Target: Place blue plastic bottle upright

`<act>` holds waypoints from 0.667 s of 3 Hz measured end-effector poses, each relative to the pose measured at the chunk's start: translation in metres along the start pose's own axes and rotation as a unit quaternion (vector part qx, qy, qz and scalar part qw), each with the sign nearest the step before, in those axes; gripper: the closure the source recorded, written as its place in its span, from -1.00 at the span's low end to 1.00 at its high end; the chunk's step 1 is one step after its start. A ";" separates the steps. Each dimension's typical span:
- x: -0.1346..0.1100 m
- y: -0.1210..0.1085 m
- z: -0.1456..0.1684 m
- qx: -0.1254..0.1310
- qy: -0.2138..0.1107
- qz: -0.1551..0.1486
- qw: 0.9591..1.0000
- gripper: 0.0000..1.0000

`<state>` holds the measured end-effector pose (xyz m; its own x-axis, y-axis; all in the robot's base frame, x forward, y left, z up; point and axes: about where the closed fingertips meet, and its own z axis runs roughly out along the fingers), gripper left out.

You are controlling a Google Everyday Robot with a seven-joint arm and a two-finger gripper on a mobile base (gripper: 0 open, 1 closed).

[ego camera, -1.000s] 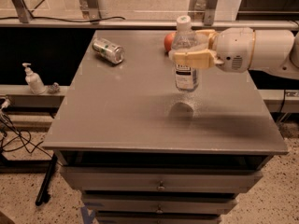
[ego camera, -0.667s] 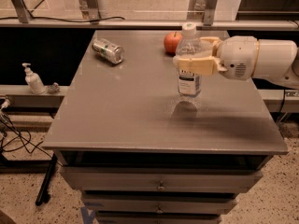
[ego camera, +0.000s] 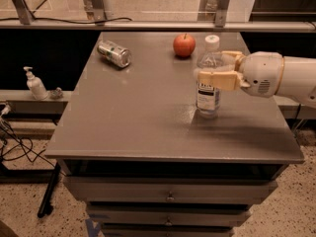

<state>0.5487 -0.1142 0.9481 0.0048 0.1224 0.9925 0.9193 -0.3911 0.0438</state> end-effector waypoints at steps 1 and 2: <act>-0.008 0.004 -0.008 -0.008 0.001 0.012 1.000 0.62; -0.012 0.006 -0.011 -0.009 0.002 0.015 1.000 0.16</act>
Offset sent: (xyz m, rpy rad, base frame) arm 0.0024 -0.0265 -0.0163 0.0097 -0.0014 -0.0330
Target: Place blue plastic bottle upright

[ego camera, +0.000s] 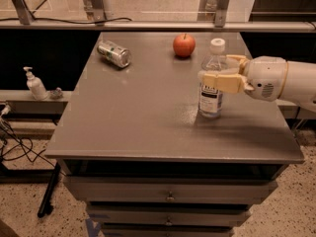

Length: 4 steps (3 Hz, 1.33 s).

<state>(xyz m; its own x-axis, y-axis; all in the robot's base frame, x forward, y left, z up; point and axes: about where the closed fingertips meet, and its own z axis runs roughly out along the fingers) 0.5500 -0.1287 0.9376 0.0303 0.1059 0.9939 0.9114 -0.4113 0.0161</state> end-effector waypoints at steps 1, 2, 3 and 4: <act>-0.002 0.002 -0.003 -0.003 0.001 0.000 1.000 -0.31; 0.000 0.003 -0.005 -0.007 0.004 -0.003 1.000 -0.77; 0.003 0.005 -0.008 -0.011 0.004 -0.007 1.000 -1.00; 0.022 0.010 -0.020 -0.024 0.010 -0.028 0.999 -1.00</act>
Offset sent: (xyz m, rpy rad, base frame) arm 0.0015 -0.0166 0.0014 -0.0051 -0.0508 -0.0299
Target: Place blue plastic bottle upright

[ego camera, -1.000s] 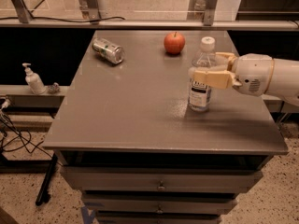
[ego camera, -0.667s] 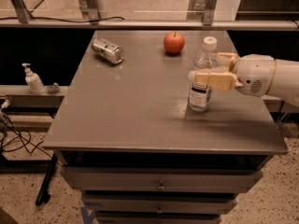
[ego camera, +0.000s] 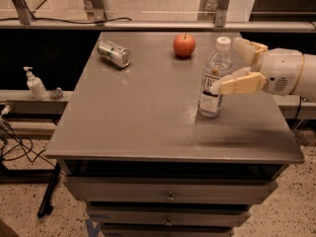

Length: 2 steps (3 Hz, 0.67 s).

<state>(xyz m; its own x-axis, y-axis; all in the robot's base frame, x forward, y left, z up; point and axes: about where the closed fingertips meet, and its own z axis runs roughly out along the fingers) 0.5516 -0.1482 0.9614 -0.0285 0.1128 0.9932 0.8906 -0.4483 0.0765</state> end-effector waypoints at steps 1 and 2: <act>0.059 0.009 -0.045 -0.041 0.004 -0.059 0.997 -1.00; 0.093 0.010 -0.068 -0.062 0.007 -0.090 0.994 -1.00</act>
Offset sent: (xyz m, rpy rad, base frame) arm -0.0976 -0.1427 0.2074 -0.1971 -0.3990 -0.3005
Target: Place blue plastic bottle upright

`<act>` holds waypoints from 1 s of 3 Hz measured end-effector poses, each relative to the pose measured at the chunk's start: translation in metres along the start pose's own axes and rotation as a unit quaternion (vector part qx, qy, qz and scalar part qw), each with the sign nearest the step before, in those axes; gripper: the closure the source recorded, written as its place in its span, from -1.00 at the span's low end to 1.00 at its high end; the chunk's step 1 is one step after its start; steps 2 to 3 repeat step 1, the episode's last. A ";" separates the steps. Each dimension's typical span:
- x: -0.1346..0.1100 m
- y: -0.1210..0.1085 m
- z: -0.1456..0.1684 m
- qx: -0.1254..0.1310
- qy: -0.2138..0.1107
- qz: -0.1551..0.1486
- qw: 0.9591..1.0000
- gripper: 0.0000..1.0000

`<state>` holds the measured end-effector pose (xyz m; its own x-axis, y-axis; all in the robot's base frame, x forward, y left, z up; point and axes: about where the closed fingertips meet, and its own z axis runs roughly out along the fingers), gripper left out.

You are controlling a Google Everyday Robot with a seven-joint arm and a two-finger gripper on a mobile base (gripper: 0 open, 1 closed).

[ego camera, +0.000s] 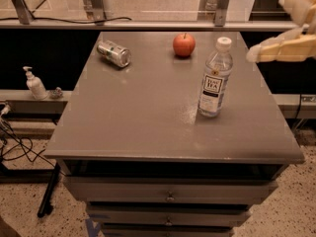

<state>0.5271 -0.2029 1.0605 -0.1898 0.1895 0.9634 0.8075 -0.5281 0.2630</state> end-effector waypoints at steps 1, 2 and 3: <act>0.011 0.001 -0.010 -0.011 -0.003 -0.001 1.000 -1.00; 0.011 0.001 -0.010 -0.011 -0.003 -0.001 1.000 -1.00; 0.011 0.001 -0.010 -0.011 -0.003 -0.001 1.000 -1.00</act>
Offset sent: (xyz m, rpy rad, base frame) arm 0.0000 0.0000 0.0000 0.0000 0.0000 0.0000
